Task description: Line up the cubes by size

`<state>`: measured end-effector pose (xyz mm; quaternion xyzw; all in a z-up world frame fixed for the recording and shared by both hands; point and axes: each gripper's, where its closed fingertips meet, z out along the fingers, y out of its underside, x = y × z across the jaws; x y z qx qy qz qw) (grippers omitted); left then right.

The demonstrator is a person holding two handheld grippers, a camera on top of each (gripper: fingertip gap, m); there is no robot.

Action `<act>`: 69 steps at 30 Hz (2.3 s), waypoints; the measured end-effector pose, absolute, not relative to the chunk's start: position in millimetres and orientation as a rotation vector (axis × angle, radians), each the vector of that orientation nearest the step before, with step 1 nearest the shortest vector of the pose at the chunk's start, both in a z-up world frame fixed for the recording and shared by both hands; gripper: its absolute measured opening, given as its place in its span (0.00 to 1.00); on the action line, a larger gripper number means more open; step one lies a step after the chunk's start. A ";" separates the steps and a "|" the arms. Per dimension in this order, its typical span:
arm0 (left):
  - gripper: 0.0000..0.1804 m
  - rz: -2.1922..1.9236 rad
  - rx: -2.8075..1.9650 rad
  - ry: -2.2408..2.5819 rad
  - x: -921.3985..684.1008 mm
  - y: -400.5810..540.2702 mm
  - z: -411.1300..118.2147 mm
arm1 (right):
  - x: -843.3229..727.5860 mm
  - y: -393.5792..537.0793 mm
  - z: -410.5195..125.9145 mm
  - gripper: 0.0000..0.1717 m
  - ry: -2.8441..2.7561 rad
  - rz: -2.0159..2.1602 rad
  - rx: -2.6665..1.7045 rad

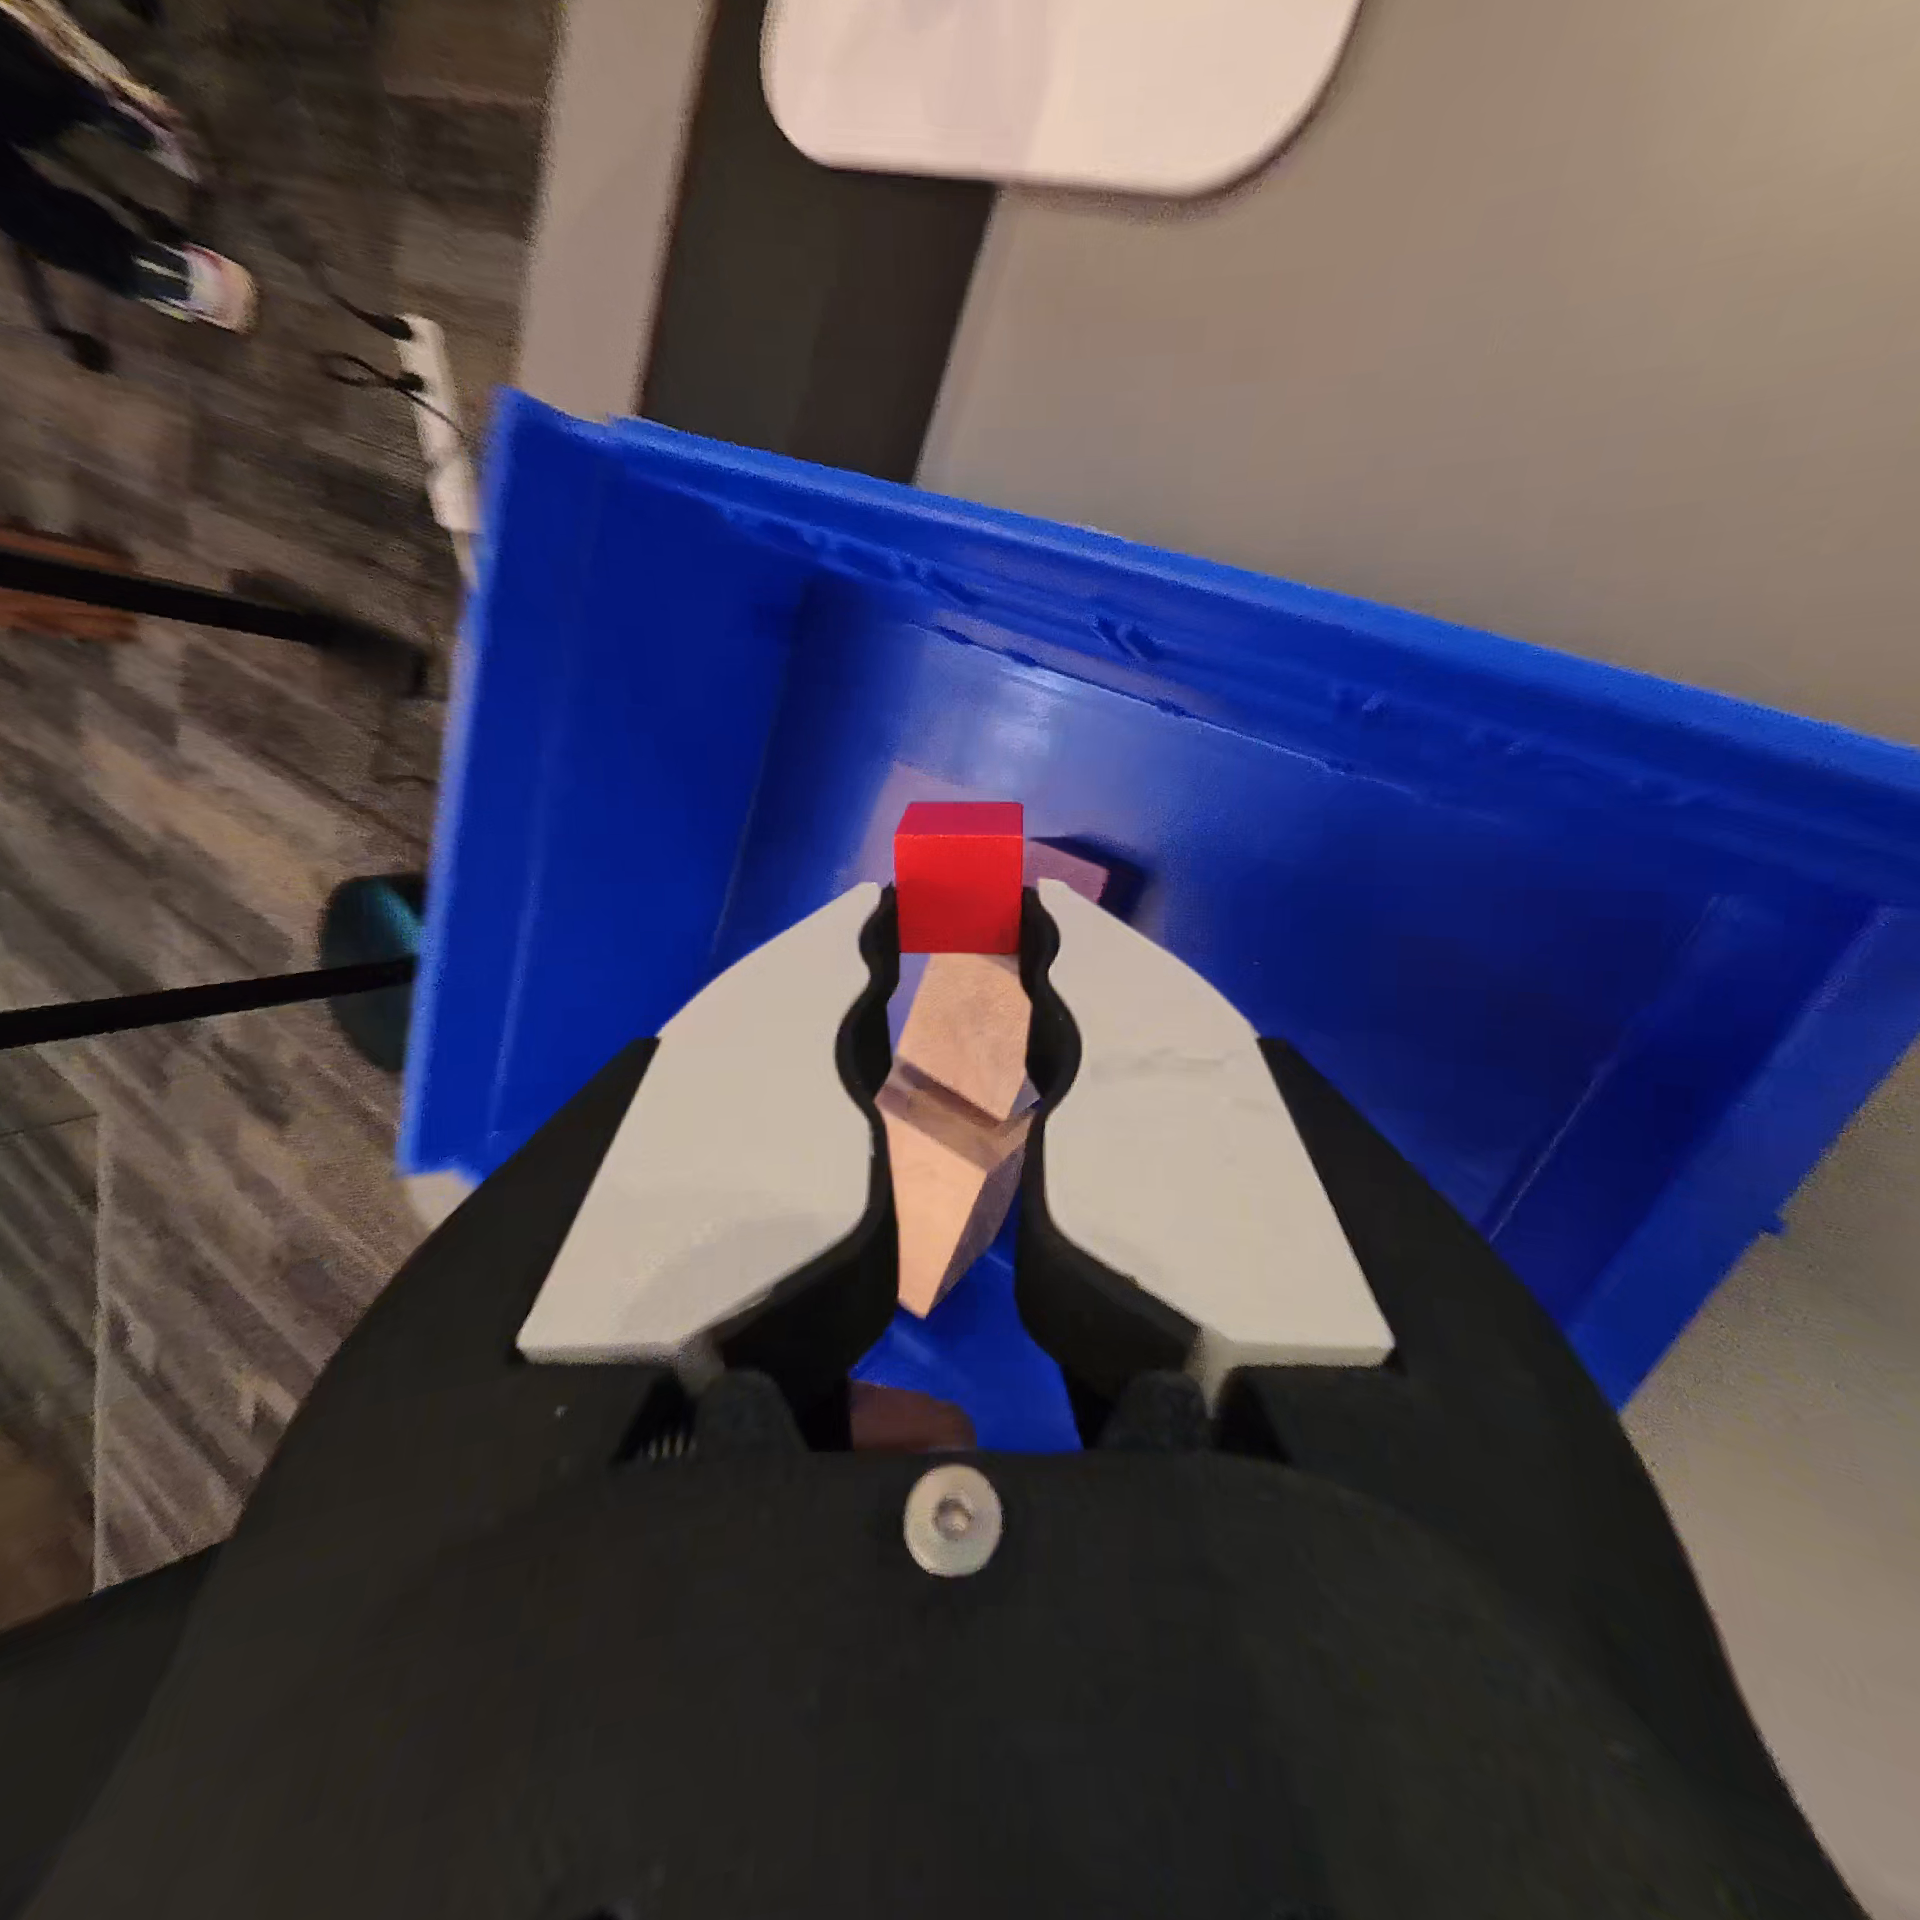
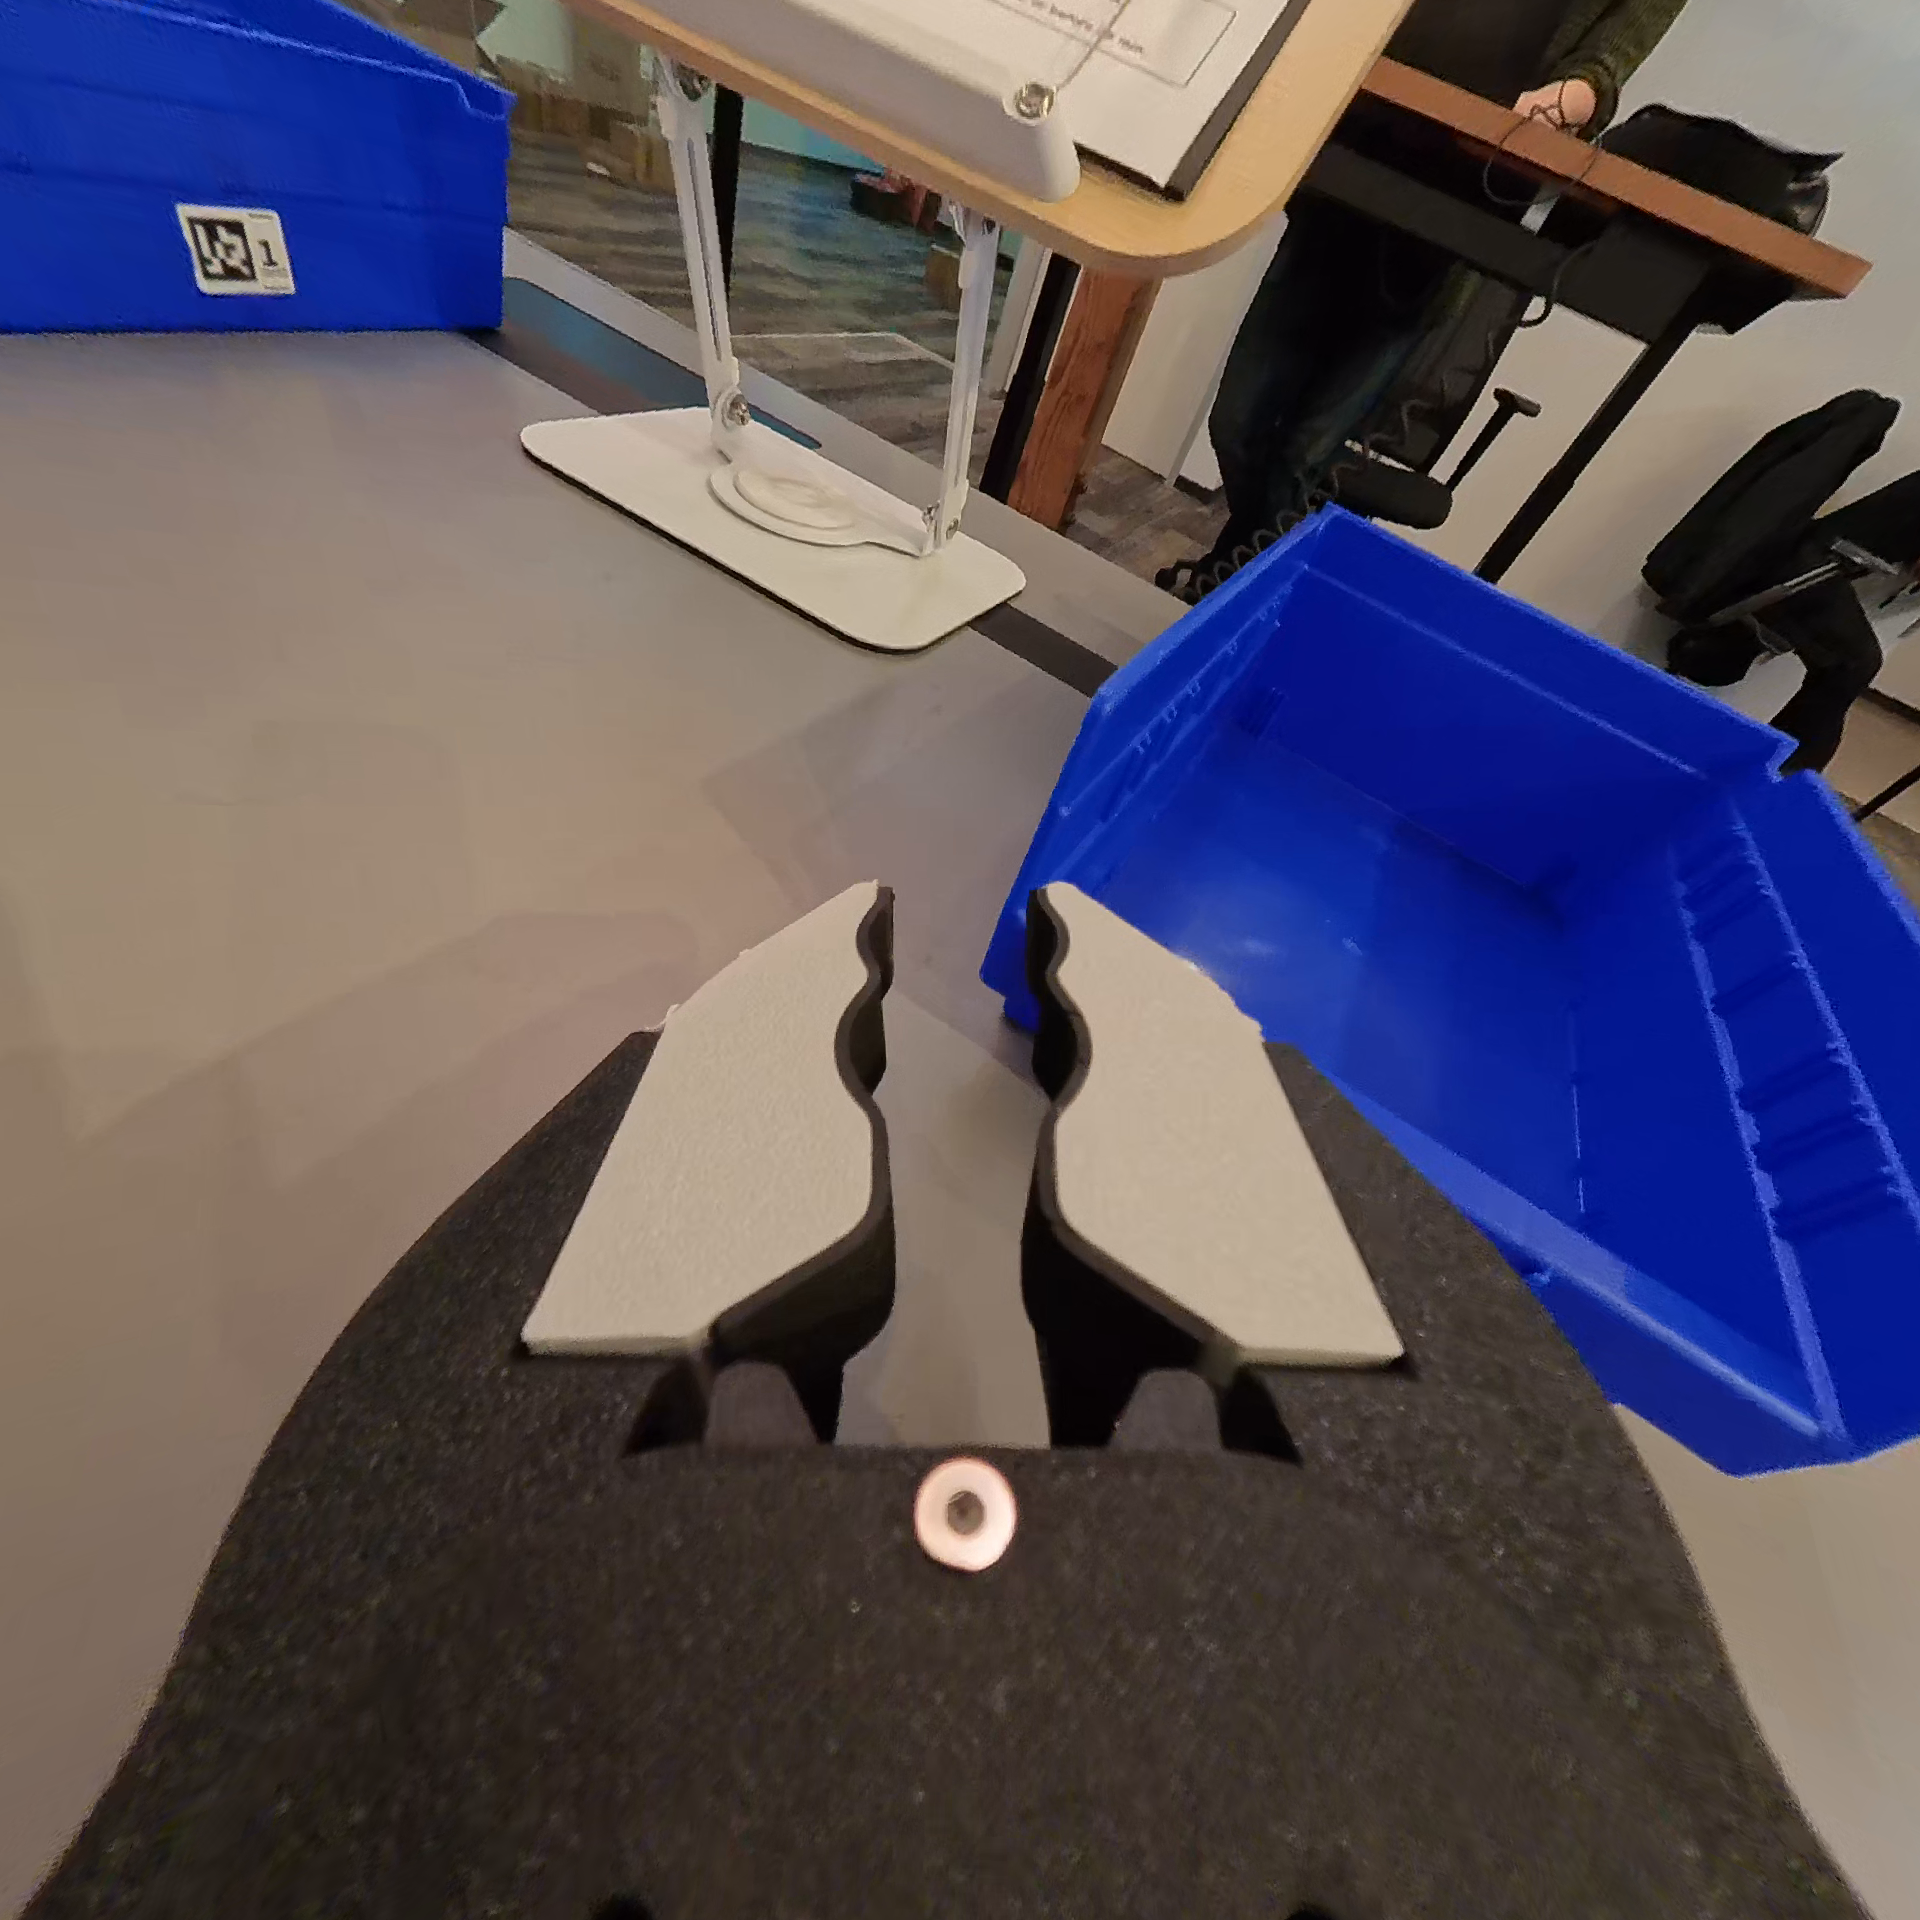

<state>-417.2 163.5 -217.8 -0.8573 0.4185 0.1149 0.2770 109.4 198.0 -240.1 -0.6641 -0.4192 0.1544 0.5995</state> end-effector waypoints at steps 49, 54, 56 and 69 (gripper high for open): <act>0.14 0.135 -1.235 1.317 -61.2 70.1 -107.1 | -25.6 83.0 -85.1 0.12 -1.108 1.931 -1.209; 0.04 0.106 -1.325 1.192 -84.0 83.9 -123.7 | 30.2 188.3 -87.8 0.12 -1.238 1.235 -1.297; 0.01 0.095 -1.350 1.124 -90.1 93.3 -132.2 | 51.3 236.7 -104.2 0.12 -1.340 0.958 -1.383; 0.00 0.118 -1.475 0.931 -94.6 133.4 -210.5 | 81.0 373.4 -231.2 0.13 -2.008 0.314 -1.610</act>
